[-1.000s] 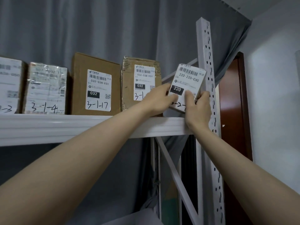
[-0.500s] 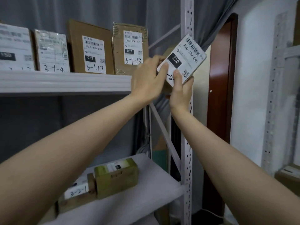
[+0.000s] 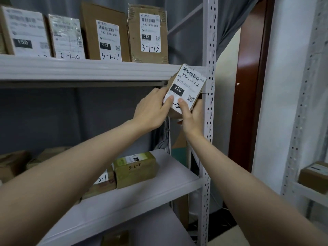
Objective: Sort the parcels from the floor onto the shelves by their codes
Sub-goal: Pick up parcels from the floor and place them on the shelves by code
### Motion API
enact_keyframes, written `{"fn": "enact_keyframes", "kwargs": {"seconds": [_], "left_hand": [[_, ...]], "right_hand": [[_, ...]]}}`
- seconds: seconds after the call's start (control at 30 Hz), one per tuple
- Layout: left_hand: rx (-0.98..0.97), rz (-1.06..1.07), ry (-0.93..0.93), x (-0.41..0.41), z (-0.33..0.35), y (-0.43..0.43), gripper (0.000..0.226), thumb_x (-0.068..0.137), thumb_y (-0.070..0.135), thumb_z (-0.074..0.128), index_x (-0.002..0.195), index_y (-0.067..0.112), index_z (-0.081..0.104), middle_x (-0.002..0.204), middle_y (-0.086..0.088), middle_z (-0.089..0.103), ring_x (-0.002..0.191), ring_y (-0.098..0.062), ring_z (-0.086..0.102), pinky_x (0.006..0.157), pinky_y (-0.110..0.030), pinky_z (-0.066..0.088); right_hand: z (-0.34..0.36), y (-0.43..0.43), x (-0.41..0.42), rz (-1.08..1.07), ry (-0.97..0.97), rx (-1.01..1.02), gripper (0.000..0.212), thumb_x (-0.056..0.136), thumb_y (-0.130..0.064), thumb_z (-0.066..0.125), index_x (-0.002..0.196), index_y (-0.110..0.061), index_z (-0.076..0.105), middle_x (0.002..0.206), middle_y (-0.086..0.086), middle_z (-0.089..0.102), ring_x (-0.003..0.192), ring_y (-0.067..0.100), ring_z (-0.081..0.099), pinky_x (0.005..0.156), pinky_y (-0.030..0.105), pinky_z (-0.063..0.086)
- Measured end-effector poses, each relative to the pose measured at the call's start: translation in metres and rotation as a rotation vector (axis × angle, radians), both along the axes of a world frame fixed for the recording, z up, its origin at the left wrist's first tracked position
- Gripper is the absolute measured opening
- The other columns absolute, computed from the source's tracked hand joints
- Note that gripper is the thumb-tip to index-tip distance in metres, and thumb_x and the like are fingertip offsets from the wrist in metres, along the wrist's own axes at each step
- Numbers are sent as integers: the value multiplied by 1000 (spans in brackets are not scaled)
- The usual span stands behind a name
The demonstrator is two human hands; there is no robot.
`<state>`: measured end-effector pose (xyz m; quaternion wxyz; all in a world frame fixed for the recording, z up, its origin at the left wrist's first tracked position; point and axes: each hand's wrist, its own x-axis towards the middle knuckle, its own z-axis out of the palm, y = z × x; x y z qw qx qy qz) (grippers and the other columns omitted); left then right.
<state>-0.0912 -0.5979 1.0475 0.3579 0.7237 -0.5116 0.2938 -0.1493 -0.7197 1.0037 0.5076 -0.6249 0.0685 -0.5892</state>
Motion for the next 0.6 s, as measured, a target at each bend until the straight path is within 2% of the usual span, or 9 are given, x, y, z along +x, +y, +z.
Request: {"fn": "enact_keyframes", "kwargs": {"seconds": [0.07, 0.13, 0.2, 0.27, 0.33, 0.4, 0.5, 0.6], "left_hand": [[62, -19, 9, 8, -11, -4, 43, 95, 46, 27, 131, 37, 47, 106, 2, 60, 97, -23, 56, 83, -45, 49], [121, -69, 47, 17, -22, -8, 48, 92, 45, 27, 137, 38, 43, 115, 2, 63, 104, -22, 57, 86, -46, 50], [156, -131, 128, 26, -32, -13, 47, 95, 36, 35, 141, 33, 44, 128, 2, 63, 114, -23, 57, 94, -44, 49], [227, -155, 237, 37, -39, -18, 45, 97, 19, 45, 141, 27, 48, 132, 0, 62, 116, -25, 59, 95, -39, 49], [315, -151, 354, 52, -46, -24, 43, 95, 12, 51, 137, 22, 52, 126, -3, 64, 97, -27, 66, 78, -40, 56], [387, -129, 424, 67, -53, -33, 37, 93, 9, 54, 130, 14, 52, 119, -7, 64, 77, -28, 65, 56, -34, 55], [387, -106, 516, 88, -62, -46, 32, 90, 7, 58, 121, 7, 50, 112, -12, 63, 77, -31, 66, 48, -30, 51], [300, -106, 627, 108, -72, -58, 29, 87, 6, 62, 111, 7, 44, 95, -5, 61, 68, -19, 61, 45, -26, 48]], "right_hand": [[-11, -6, 4, 2, 51, 2, 63, 68, -62, 63, 108, -18, 43, 100, -12, 65, 98, 12, 66, 91, 49, 53], [-22, -12, 9, 3, 108, 3, 59, 71, -56, 64, 108, -16, 42, 97, -14, 64, 96, 10, 66, 89, 46, 54], [-32, -22, 15, 9, 183, -3, 59, 72, -52, 64, 111, -15, 42, 98, -15, 62, 95, 7, 65, 86, 38, 55], [-42, -33, 23, 17, 264, -10, 58, 74, -48, 67, 115, -16, 40, 101, -17, 60, 97, 6, 63, 85, 32, 54], [-50, -45, 32, 30, 348, -19, 54, 79, -38, 70, 116, -17, 38, 106, -14, 59, 101, 10, 63, 87, 32, 53], [-55, -53, 41, 55, 405, -21, 57, 74, -33, 69, 117, -17, 35, 110, -9, 60, 102, 11, 63, 84, 31, 55], [-61, -61, 58, 121, 465, 1, 62, 74, -19, 65, 123, -14, 29, 119, 0, 59, 102, 11, 62, 67, 20, 53], [-72, -71, 75, 162, 527, 3, 68, 81, -3, 61, 133, -17, 20, 113, -9, 59, 101, 8, 61, 64, 19, 52]]}}
